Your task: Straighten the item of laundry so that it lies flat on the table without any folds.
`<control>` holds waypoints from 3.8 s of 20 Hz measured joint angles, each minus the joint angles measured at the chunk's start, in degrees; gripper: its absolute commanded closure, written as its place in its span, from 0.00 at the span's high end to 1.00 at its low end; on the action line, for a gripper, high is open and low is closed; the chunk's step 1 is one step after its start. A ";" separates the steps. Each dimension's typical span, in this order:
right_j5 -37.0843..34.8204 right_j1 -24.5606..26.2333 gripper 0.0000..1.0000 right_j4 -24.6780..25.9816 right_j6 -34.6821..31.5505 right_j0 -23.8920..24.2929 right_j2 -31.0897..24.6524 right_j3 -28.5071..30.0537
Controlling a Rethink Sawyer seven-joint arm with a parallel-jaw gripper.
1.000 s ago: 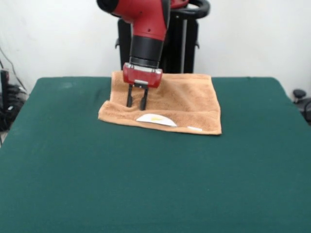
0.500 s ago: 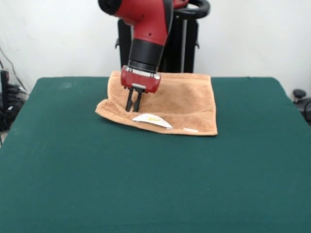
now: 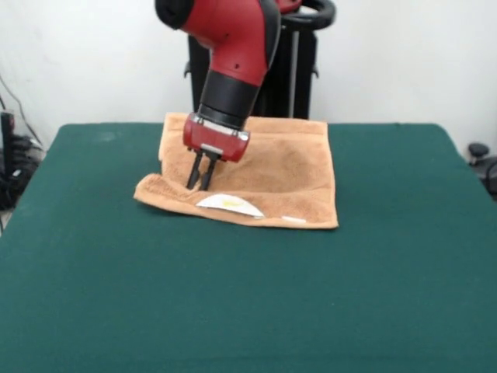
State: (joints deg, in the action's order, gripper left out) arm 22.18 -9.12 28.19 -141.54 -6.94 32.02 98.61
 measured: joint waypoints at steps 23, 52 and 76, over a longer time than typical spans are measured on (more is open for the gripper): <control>-5.72 -1.95 1.00 -0.94 0.00 8.21 -3.70 -8.57; -23.29 -9.89 1.00 -0.95 0.00 15.10 -15.11 -7.98; -23.39 -13.01 1.00 -0.94 0.00 16.33 -22.13 -5.14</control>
State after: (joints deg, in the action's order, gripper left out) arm -1.21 -22.13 27.25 -141.54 9.39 9.89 93.47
